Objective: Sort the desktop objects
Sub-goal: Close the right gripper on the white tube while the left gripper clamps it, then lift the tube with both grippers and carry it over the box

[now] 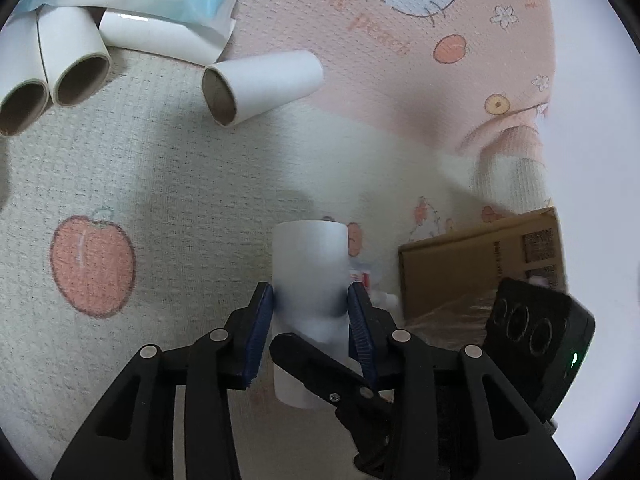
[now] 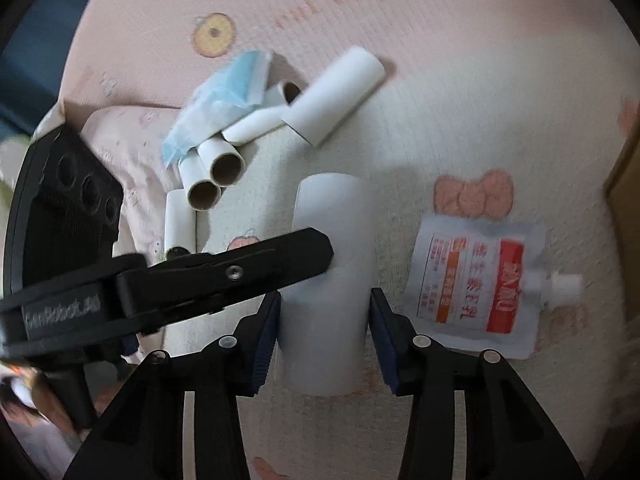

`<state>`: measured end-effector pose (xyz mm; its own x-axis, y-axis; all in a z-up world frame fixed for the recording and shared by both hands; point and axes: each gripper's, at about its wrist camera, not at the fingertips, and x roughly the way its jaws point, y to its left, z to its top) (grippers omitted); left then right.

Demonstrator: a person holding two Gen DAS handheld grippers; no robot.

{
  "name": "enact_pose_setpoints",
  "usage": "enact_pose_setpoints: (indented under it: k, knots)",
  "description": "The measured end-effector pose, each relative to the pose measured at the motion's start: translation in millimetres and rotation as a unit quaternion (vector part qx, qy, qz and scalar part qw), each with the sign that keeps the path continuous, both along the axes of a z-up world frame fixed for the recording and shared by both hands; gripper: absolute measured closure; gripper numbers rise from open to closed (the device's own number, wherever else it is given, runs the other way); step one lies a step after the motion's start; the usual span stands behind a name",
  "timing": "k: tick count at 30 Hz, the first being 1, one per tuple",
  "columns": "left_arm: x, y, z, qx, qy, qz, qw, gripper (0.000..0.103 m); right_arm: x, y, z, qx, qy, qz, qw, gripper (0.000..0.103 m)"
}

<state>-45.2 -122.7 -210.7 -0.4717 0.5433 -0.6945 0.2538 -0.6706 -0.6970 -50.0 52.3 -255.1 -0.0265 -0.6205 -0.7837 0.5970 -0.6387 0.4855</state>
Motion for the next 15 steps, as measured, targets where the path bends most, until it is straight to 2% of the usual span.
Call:
enact_pose_setpoints:
  k: [5, 12, 15]
  knots:
    - [1.6, 5.2, 12.7, 0.011, 0.002, -0.009, 0.9999, 0.061, 6.1, 9.3, 14.1, 0.011, 0.033, 0.009, 0.999, 0.062]
    - [4.3, 14.6, 55.4, 0.004, 0.03, 0.01, 0.9995, 0.061, 6.5, 24.9, 46.2, -0.015, 0.035, 0.009, 0.999, 0.062]
    - [1.8, 18.2, 80.0, 0.015, 0.057, 0.009, 0.9982, 0.06, 9.7, 28.5, 74.6, -0.011, 0.078, 0.015, 0.997, 0.062]
